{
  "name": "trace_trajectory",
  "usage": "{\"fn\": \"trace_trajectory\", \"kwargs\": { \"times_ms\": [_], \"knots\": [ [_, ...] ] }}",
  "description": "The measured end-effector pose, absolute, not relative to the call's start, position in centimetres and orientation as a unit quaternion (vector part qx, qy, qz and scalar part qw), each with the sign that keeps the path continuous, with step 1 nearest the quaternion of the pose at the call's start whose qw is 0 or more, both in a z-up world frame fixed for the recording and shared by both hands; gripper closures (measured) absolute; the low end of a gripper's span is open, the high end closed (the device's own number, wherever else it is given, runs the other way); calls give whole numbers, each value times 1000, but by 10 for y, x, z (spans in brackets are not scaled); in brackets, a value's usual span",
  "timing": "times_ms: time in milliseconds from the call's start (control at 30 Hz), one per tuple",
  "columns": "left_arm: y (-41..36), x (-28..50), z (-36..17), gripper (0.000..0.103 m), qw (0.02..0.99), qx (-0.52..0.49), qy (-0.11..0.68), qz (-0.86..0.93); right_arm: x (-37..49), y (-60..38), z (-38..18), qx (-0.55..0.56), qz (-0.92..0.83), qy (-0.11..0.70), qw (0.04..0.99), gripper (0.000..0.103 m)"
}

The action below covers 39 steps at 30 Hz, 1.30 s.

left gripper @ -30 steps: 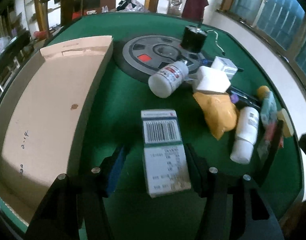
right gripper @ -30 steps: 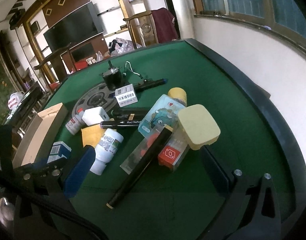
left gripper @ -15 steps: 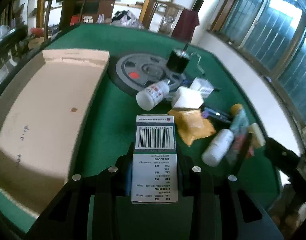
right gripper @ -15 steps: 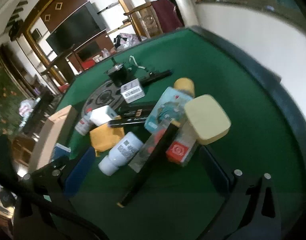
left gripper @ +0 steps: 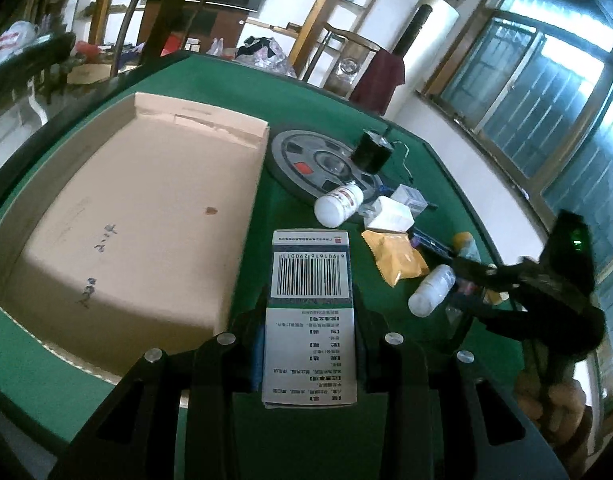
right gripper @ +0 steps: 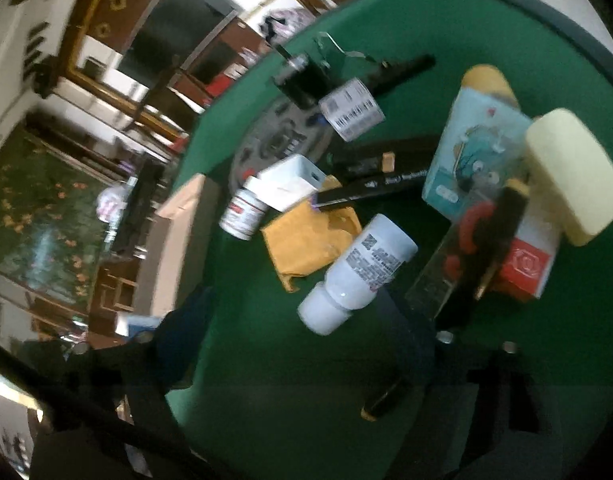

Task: Organize objects
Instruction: 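Carry the medicine box into the cardboard box and release it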

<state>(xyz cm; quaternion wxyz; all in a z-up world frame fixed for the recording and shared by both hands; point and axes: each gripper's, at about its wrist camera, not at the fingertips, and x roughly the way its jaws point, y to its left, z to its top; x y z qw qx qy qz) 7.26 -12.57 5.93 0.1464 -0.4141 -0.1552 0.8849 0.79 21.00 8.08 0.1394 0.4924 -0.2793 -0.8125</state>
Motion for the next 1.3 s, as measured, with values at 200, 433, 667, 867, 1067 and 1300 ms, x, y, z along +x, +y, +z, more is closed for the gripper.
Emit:
{"fn": "trace_trajectory", "kwargs": {
  "times_ms": [200,433,667,867,1067,1300],
  "knots": [
    [-141,76,57,73,148,-405,-164,887,-6,191,75,505,-834,-219,46,53],
    [-152,82,54,73,143,-404,-170,887,-14,186,76,501,-846,-183,-2,61],
    [-171,87,72,73,130,-386,-174,896,4,199,84,485,-844,-221,59,71],
    [-193,74,97,73,127,-368,-181,903,11,184,110,464,-832,-261,156,71],
    [-205,39,112,73,106,-359,-161,913,-12,130,141,461,-813,-255,249,71],
    [-216,-32,88,74,78,-391,-158,903,-54,52,142,490,-795,-212,287,71]
  ]
}}
